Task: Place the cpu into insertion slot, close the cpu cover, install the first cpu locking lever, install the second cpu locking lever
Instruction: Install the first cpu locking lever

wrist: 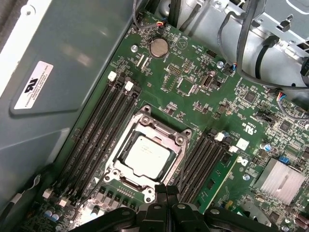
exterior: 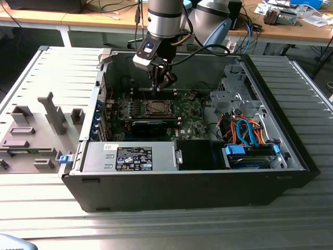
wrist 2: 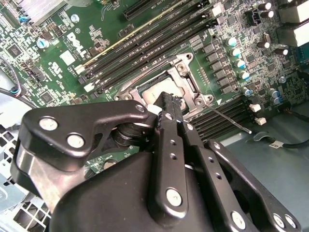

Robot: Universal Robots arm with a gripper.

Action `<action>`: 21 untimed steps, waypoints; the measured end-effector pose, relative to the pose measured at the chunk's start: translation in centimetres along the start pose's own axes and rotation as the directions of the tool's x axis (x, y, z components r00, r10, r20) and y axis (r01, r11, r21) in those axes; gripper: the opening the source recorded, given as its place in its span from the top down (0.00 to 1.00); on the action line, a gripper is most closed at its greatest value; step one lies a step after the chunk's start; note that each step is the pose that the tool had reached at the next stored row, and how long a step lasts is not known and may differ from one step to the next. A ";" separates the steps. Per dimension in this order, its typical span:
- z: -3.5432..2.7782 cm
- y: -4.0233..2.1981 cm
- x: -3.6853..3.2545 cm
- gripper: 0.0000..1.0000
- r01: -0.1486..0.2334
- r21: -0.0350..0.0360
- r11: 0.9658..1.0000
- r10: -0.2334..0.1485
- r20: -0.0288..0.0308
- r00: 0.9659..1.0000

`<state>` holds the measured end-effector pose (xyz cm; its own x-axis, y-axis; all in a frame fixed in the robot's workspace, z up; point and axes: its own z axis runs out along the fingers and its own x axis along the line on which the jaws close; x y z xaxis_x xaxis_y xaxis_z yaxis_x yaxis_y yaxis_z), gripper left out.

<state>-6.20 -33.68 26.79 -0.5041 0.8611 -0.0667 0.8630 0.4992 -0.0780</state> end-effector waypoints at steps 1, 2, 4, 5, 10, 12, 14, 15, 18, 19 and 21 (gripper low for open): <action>0.00 0.00 0.00 0.89 0.000 0.000 1.000 0.000 0.001 1.000; 0.01 0.00 0.00 0.89 0.000 0.001 1.000 0.000 0.001 1.000; 0.01 0.00 0.00 0.89 0.000 0.001 1.000 0.000 0.002 1.000; 0.01 0.00 0.00 0.89 0.000 0.002 1.000 0.000 0.003 1.000; 0.02 0.00 0.00 0.89 0.000 0.003 1.000 0.000 0.006 1.000; 0.02 0.00 0.00 0.89 0.000 0.004 1.000 0.000 0.007 1.000; 0.03 0.00 0.00 0.89 0.000 0.005 1.000 0.000 0.008 1.000; 0.03 0.00 0.00 0.89 0.000 0.005 1.000 0.000 0.009 1.000; 0.03 0.00 0.00 0.89 -0.001 0.006 1.000 0.000 0.010 1.000; 0.03 0.00 0.00 0.89 -0.001 0.006 1.000 0.000 0.011 1.000; 0.04 0.00 0.00 0.89 -0.001 0.007 1.000 0.000 0.012 1.000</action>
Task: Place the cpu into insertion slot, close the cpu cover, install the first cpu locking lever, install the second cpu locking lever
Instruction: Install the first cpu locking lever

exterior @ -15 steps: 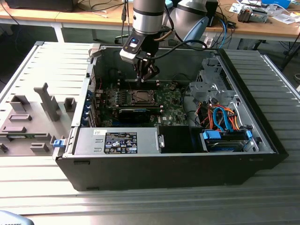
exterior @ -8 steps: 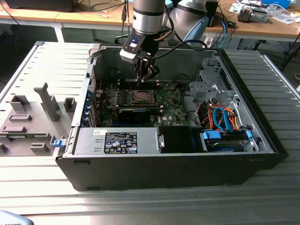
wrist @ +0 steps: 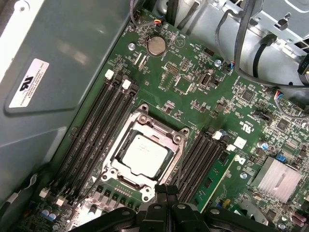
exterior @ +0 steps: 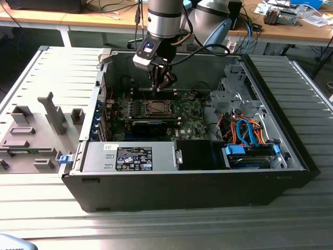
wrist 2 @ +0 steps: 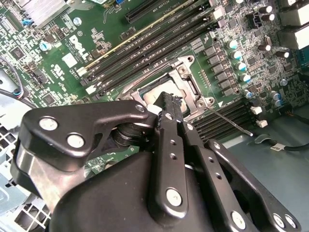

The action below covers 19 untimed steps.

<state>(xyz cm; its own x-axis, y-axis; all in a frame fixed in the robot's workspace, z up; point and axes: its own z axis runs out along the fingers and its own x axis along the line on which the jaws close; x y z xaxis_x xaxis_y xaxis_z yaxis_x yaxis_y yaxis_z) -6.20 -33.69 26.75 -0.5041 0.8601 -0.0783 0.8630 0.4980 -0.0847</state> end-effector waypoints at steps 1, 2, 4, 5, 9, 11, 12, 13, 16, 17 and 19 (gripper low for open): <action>0.00 0.00 0.00 0.89 0.000 0.000 1.000 0.000 0.000 1.000; 0.00 0.00 0.00 0.89 0.000 0.001 1.000 0.000 0.001 1.000; 0.01 0.00 0.00 0.89 0.000 0.001 1.000 0.000 0.002 1.000; 0.01 0.00 0.00 0.89 0.000 0.001 1.000 0.000 0.002 1.000; 0.02 0.00 0.00 0.89 0.000 0.003 1.000 0.000 0.005 1.000; 0.02 0.00 0.00 0.89 0.000 0.003 1.000 0.000 0.006 1.000; 0.02 0.00 0.00 0.89 0.000 0.004 1.000 0.000 0.006 1.000; 0.03 0.00 0.00 0.89 0.000 0.004 1.000 0.000 0.007 1.000; 0.03 0.00 0.00 0.89 0.000 0.005 1.000 0.000 0.008 1.000; 0.03 0.00 0.00 0.89 0.000 0.005 1.000 0.000 0.009 1.000; 0.04 0.00 0.00 0.89 0.000 0.006 1.000 0.000 0.010 1.000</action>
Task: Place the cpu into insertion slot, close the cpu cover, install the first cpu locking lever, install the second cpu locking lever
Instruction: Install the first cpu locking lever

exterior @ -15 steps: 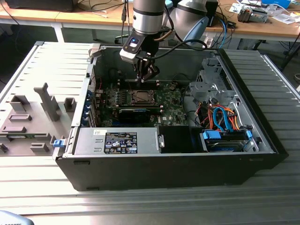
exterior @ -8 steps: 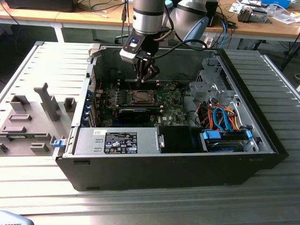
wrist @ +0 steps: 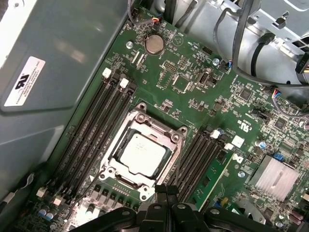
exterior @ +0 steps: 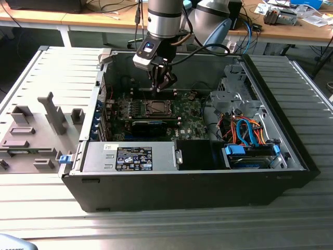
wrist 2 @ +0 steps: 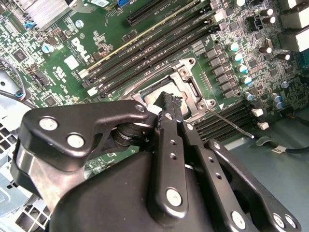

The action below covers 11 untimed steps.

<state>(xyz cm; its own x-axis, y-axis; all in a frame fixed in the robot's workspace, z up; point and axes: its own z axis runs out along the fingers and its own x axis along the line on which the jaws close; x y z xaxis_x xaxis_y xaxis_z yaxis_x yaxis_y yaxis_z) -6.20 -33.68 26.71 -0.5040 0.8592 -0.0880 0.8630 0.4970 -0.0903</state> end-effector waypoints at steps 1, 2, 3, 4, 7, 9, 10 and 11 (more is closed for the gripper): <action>0.00 0.00 0.00 0.89 0.000 0.000 1.000 0.000 0.001 1.000; 0.00 0.00 0.00 0.89 0.000 0.001 1.000 0.000 0.001 1.000; 0.01 0.00 0.00 0.89 0.000 0.001 1.000 0.000 0.002 1.000; 0.01 0.00 0.00 0.89 0.000 0.002 1.000 0.000 0.003 1.000; 0.02 0.00 0.00 0.89 0.000 0.003 1.000 0.000 0.005 1.000; 0.03 0.00 0.00 0.89 0.000 0.004 1.000 0.000 0.007 1.000; 0.03 0.00 0.00 0.89 0.000 0.004 1.000 0.000 0.007 1.000; 0.03 0.00 0.00 0.89 0.000 0.005 1.000 0.000 0.008 1.000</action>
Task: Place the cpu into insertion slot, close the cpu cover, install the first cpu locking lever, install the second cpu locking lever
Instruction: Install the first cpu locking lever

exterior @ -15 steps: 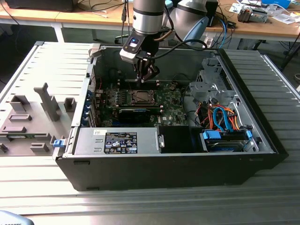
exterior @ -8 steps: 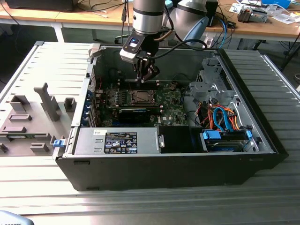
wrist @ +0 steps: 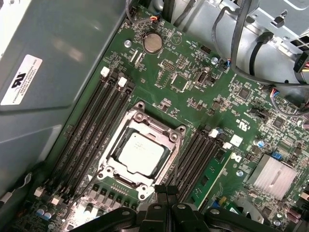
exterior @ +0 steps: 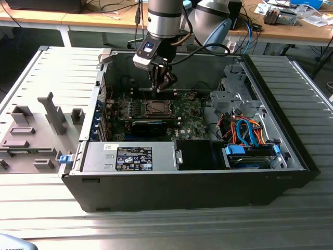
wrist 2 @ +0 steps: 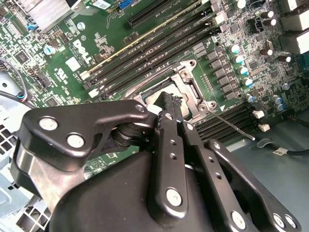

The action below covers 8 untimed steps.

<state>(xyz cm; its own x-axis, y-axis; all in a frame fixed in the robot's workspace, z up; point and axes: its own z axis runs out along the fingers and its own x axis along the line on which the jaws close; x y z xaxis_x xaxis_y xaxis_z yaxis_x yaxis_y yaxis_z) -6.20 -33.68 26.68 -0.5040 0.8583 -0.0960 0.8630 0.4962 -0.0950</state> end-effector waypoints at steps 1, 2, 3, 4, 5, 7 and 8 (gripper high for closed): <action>0.01 0.00 0.00 0.89 0.000 0.000 1.000 0.000 0.001 1.000; 0.01 0.00 0.00 0.89 -0.001 0.001 1.000 0.001 0.001 1.000; 0.01 0.00 0.00 0.89 -0.001 0.002 1.000 0.001 0.003 1.000; 0.02 0.00 0.00 0.89 -0.002 0.002 1.000 0.002 0.003 1.000; 0.02 0.00 0.00 0.89 -0.003 0.003 1.000 0.003 0.004 1.000; 0.03 0.00 0.00 0.89 -0.004 0.004 1.000 0.004 0.005 1.000; 0.03 0.00 0.00 0.89 -0.005 0.004 1.000 0.005 0.005 1.000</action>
<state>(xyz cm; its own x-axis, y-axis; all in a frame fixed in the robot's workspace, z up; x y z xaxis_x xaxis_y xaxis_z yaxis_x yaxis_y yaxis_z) -6.20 -33.68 26.65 -0.5000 0.8600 -0.1018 0.8653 0.4915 -0.0983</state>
